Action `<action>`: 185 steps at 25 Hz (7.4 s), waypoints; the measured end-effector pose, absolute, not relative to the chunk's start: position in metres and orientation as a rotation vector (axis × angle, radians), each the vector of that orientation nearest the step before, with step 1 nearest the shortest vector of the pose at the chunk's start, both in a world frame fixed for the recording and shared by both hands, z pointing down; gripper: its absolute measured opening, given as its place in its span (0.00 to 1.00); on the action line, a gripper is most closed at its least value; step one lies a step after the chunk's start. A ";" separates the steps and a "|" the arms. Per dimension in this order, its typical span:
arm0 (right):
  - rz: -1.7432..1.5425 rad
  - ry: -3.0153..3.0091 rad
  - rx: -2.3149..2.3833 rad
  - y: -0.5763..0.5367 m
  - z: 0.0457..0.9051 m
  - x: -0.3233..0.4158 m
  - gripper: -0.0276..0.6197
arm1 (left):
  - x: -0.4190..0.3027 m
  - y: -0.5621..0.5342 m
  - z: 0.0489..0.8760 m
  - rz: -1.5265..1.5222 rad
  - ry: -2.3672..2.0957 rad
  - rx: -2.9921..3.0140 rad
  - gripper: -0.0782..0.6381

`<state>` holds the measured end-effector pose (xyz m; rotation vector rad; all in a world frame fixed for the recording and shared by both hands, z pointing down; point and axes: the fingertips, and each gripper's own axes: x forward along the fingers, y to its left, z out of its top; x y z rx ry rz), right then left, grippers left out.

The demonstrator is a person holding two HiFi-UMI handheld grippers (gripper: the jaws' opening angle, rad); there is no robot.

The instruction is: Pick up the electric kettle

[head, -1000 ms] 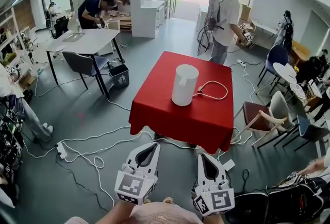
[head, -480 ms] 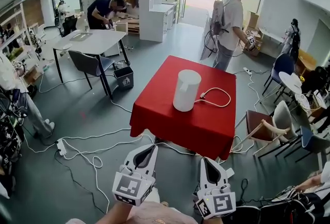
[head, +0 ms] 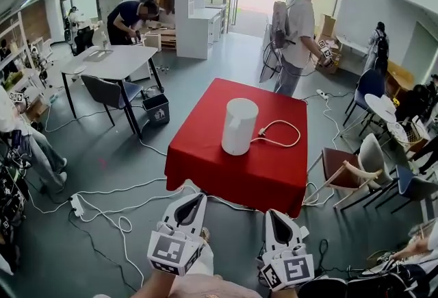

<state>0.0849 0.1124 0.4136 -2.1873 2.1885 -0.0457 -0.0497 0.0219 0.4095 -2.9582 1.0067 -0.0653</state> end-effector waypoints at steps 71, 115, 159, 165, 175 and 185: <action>0.056 2.286 -2.061 -0.181 0.398 0.210 0.11 | 0.102 -0.265 0.409 -0.147 0.806 -3.042 0.10; -0.397 2.754 -1.634 -0.232 0.545 0.139 0.40 | 0.087 -0.299 0.429 -0.247 0.931 -3.025 0.10; -0.340 2.769 -1.506 -0.308 0.514 0.132 0.08 | 0.075 -0.332 0.445 -0.271 1.013 -3.031 0.10; -0.317 2.769 -1.516 -0.308 0.483 0.141 0.09 | 0.077 -0.328 0.441 -0.260 1.000 -3.030 0.10; -0.165 2.725 -1.517 -0.299 0.383 0.146 0.09 | 0.083 -0.322 0.440 -0.228 0.967 -3.056 0.10; -0.199 2.631 -1.650 -0.271 0.373 0.151 0.09 | 0.082 -0.312 0.427 -0.196 0.872 -3.077 0.10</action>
